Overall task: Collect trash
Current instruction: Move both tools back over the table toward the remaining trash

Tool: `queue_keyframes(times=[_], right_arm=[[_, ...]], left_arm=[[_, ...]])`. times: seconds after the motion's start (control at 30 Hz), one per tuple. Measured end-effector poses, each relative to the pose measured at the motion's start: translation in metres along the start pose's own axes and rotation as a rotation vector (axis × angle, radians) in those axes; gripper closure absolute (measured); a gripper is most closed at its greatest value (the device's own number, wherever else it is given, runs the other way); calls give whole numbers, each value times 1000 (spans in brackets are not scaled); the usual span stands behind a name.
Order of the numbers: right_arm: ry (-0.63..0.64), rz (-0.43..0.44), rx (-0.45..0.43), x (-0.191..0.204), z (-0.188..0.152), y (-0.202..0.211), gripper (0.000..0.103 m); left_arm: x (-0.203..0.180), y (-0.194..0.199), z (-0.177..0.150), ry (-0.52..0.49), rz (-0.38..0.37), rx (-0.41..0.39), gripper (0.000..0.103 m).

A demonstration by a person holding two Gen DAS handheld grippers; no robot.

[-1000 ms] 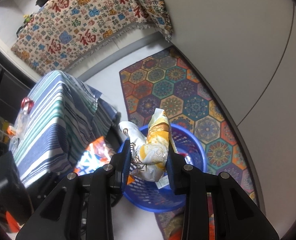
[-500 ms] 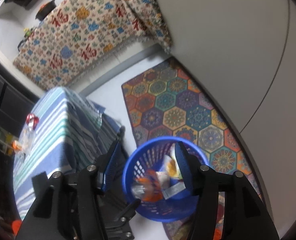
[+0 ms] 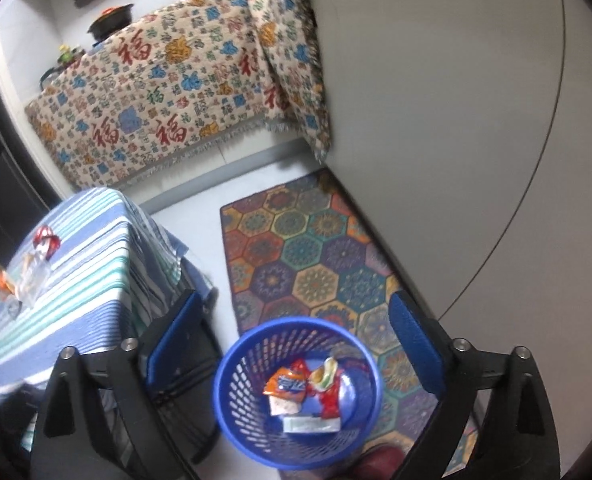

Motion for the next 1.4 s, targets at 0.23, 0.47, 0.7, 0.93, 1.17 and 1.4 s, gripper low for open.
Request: queue_keyframes(times=[0.23,0.47,0.7,0.93,1.17,1.4], right_arm=[[180,59,-13,78,-13,4,7],[376,229,41,200,-55,-14,6],[472,300,205,301,-105,-69,6],[497,249,242,326,-113,-112,2],[517,261,236,333,-109,-120,0],[519,262,235,335,-109,-121,0]], left_arm=[[122,32,-46,124,204,55,26],[241,46,-91,275,397,107,26],[310,53,-116,387,468,118,24],[321,48,-114,414,489,115,7],[343,44,-80,448,451,60,7],[349,10,-23,434,511,44,7]])
Point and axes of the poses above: each gripper's, at about its wrist camera, not at the fingertips, and y roughly against the way its jaws point, x to its left, z to its top, the point moved 2 cm from there along -y, roughly the way its jaws point, and after that the axes turned 9 degrees about z, right-handed, at the moved point
